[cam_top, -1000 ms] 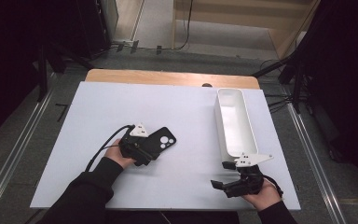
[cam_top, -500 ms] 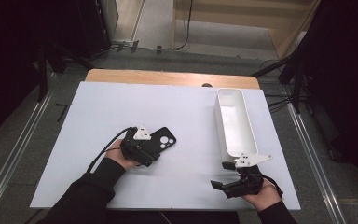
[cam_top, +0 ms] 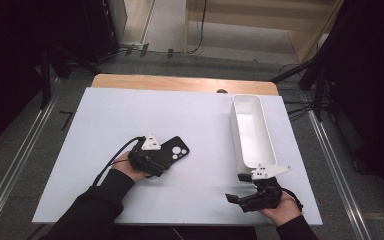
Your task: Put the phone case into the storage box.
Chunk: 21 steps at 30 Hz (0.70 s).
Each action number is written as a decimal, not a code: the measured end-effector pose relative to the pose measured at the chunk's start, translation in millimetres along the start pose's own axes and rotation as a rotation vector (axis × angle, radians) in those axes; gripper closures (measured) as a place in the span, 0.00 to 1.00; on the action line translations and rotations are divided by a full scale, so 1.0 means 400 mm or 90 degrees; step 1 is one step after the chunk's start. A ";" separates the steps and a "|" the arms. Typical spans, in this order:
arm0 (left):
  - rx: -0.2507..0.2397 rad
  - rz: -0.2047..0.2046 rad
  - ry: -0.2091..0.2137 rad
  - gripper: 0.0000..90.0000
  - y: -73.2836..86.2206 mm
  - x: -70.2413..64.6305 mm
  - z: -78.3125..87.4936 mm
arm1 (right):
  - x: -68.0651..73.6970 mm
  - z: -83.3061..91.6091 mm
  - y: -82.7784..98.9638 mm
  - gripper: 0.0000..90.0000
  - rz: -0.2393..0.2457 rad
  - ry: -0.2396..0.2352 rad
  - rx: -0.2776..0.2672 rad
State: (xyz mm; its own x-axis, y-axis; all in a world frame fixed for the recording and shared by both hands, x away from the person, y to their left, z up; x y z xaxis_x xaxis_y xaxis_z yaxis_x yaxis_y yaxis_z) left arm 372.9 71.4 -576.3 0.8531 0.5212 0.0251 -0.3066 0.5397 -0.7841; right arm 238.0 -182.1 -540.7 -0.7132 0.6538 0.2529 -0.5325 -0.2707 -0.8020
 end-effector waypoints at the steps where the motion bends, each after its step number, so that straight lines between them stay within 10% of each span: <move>1: 0.000 0.002 -0.001 0.14 0.000 -0.001 0.000 | 0.000 -0.001 0.000 0.14 0.000 -0.001 0.001; 21: -0.008 0.016 -0.007 0.16 -0.019 0.021 0.020 | 0.003 -0.003 -0.001 0.14 0.001 -0.004 0.000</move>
State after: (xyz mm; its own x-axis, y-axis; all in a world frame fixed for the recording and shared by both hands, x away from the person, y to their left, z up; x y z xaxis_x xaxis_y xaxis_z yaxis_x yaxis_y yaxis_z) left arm 379.1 76.9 -565.0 0.8409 0.5411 0.0119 -0.3221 0.5180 -0.7924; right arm 237.9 -180.3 -540.9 -0.7173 0.6486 0.2545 -0.5309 -0.2722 -0.8025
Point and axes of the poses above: each handheld gripper's, and its own axes: z roughly backward along the jaws, y roughly out of its underside, x roughly to its left, the point moved 9 cm from there along -z, roughly forward along the jaws, and after that the axes turned 8 degrees about -x, right-handed, at the moved point
